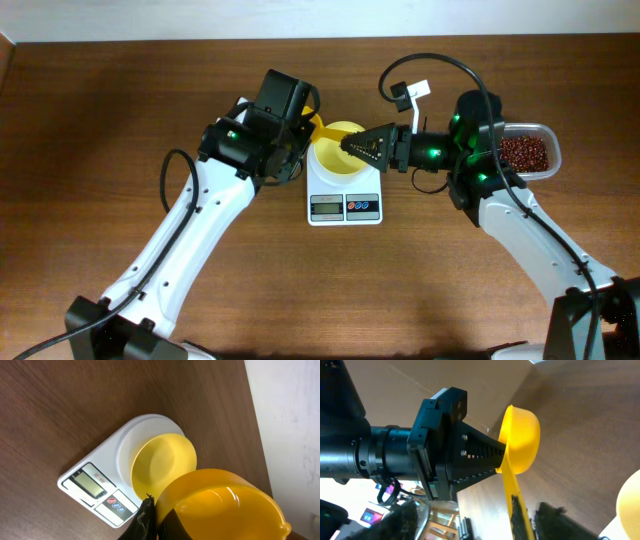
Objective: Scoop item into bowl and weigh 50g on scale
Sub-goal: 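Reach the right gripper to the yellow bowl rim on the scale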
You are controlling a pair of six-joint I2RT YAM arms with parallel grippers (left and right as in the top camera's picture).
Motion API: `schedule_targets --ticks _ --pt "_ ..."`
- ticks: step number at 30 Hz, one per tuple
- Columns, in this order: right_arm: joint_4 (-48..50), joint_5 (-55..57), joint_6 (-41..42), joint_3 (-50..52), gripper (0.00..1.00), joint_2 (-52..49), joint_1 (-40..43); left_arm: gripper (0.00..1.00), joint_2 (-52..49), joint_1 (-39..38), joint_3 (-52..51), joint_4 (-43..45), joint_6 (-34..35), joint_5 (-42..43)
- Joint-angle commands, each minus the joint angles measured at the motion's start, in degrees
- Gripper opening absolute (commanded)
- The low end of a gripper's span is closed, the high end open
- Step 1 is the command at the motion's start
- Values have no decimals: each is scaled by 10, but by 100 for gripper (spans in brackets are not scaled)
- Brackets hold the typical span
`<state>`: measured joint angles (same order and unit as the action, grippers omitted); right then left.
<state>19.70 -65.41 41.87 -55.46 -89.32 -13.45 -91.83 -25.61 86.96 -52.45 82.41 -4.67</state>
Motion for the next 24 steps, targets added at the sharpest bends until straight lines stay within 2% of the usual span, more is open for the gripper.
schedule_targets --ticks 1,7,24 --pt "3 10 -2 -7 63 1 -4 0 -3 -3 3 3 23 21" --pt "3 14 -2 -7 63 1 -4 0 -3 -3 3 4 78 49" --pt "12 59 -2 -7 63 1 -4 0 -3 -3 3 3 82 56"
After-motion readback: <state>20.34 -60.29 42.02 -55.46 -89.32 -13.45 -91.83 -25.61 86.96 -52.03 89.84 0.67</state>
